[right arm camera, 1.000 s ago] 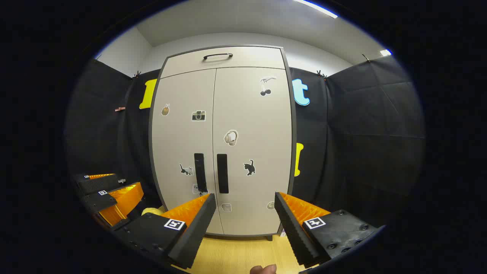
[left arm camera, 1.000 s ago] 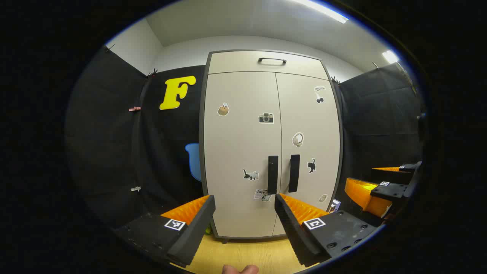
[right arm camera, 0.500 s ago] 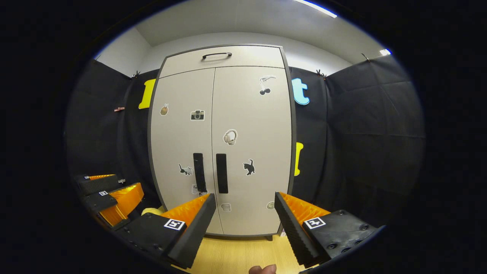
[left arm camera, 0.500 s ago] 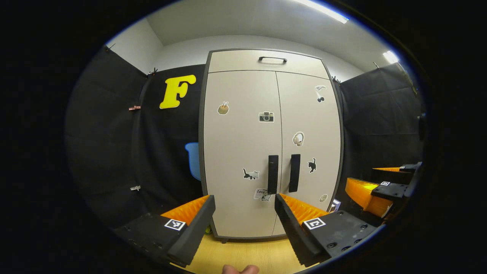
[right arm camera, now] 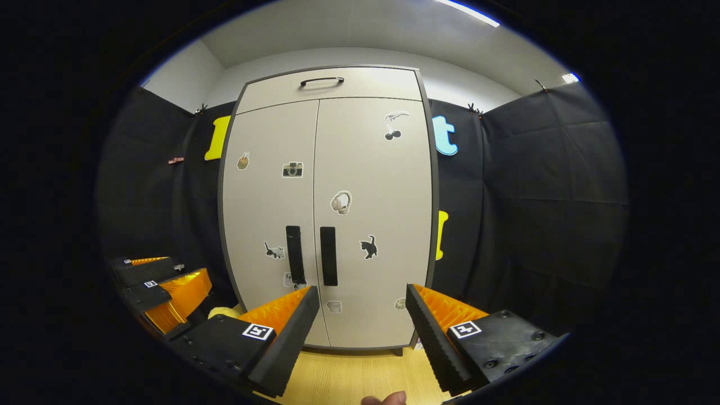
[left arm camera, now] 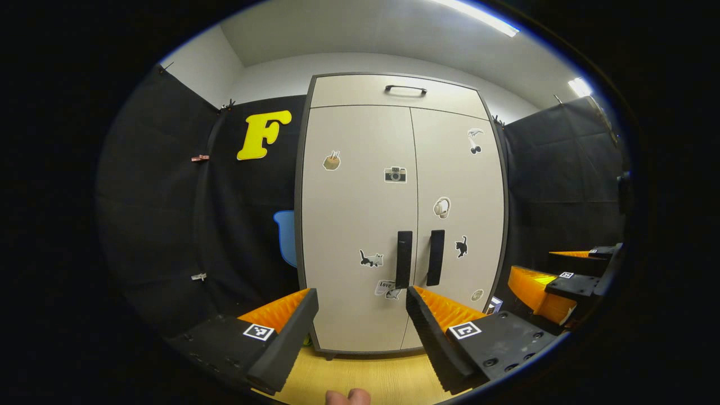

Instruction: Open the right door of the double-door shoe cabinet with the right hand, and open the left door with the left hand.

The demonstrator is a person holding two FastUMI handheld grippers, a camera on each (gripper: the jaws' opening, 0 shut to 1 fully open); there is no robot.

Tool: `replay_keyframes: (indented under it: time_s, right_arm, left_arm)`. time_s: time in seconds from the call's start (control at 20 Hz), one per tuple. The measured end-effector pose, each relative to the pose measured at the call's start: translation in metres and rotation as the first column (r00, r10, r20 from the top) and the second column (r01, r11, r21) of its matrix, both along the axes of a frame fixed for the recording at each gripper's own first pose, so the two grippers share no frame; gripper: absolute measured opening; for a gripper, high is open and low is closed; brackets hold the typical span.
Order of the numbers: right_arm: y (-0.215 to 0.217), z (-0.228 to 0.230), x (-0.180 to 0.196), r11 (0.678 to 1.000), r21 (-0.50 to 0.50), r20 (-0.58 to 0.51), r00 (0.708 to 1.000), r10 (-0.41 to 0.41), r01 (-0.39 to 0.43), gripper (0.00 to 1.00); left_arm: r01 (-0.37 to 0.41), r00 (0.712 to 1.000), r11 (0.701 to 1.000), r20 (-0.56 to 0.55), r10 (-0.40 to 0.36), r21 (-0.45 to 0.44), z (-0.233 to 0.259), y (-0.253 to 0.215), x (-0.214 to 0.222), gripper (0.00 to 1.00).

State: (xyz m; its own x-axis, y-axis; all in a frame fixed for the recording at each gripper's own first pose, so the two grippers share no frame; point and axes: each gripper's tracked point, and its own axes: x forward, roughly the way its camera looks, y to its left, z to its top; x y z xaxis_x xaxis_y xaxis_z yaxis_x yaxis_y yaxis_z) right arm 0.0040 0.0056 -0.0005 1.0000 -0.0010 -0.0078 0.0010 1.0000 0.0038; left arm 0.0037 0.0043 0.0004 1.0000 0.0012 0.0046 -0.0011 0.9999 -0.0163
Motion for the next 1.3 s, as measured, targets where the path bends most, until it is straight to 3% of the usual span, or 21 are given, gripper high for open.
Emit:
replay_keyframes:
  time_s: [0.3,0.6,1.05,1.15,1.25,1.3]
  right_arm:
    - [0.023,0.004,0.028,0.999,-0.002,0.010,0.999,0.052,-0.052,0.97]
    - [0.047,0.003,0.097,0.997,-0.036,0.039,0.997,0.068,-0.066,0.97]
    - [0.057,-0.028,0.195,0.999,0.019,0.015,1.000,0.025,-0.025,0.98]
    - [0.062,-0.038,0.214,0.998,0.051,-0.002,0.999,0.037,-0.037,0.91]
    - [0.060,-0.045,0.222,0.999,0.048,-0.010,1.000,0.017,-0.016,0.76]
    - [0.062,-0.039,0.221,0.999,0.039,0.027,0.999,0.021,-0.022,0.61]
  left_arm:
    - [-0.005,1.000,1.000,-0.004,0.005,0.013,-0.005,0.012,0.001,0.96]
    - [-0.010,1.000,1.000,-0.019,0.010,0.007,-0.015,0.029,0.004,0.96]
    - [-0.003,1.000,1.000,-0.030,0.003,0.003,-0.027,0.043,0.009,0.96]
    - [-0.006,0.999,1.000,-0.039,0.006,0.000,-0.031,0.047,0.010,0.97]
    - [-0.008,0.999,1.000,-0.043,0.008,-0.005,-0.033,0.051,0.010,0.96]
    - [-0.011,0.999,1.000,-0.043,0.010,-0.008,-0.033,0.053,0.009,0.96]
